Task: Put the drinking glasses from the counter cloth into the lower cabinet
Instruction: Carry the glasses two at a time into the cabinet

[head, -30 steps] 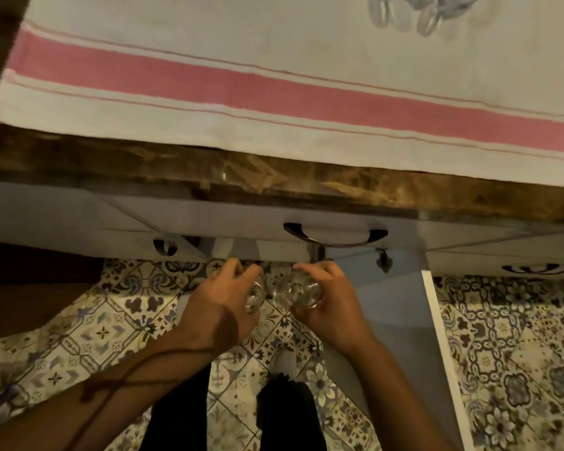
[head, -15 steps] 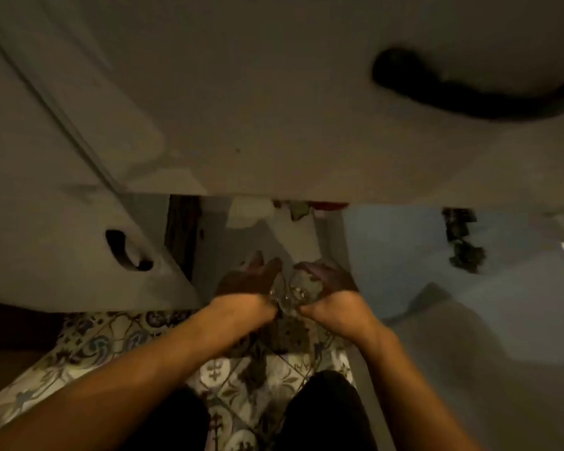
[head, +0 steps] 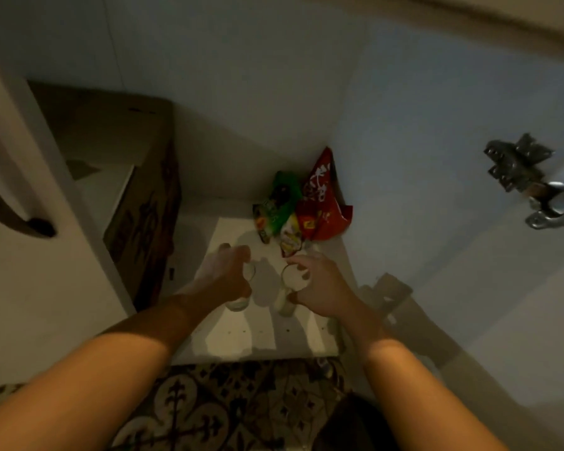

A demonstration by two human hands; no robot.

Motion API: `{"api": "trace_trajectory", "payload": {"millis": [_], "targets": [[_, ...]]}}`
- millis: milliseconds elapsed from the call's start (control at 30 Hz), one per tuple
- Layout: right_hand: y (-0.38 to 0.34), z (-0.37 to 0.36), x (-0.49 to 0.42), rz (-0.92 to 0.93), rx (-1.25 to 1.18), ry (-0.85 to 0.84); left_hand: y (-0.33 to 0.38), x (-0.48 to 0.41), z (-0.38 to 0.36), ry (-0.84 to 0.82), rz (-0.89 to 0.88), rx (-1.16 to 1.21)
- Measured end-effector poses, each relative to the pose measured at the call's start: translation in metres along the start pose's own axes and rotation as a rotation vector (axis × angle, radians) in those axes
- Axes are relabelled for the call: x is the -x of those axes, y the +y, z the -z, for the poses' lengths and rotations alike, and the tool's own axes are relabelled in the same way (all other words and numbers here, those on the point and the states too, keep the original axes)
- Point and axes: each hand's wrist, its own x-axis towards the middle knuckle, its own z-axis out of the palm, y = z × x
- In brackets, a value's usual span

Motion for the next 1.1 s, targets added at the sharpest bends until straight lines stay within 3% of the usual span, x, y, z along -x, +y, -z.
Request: {"api": "trace_trajectory", "payload": {"millis": [167,600,900,1100], "targets": [[0.016,-0.012,-0.025,-0.034,0.052,-0.022,-0.005,-0.026,-0.017,-0.015,0.014,0.046],[0.043,-0.043,-0.082,-0.114,0.110,0.032,0.015,-0.090,-0.062,-0.101,-0.116,-0.136],[0.059,-0.060,-0.095,-0.146,0.186,0.019,-0.001,-0.111,-0.089,-0.142,-0.107,-0.138],[0.067,-0.077,-0.095,-0.167,0.098,0.017,-0.008,-0.123,-0.087,-0.164,-0.123,-0.150]]}}
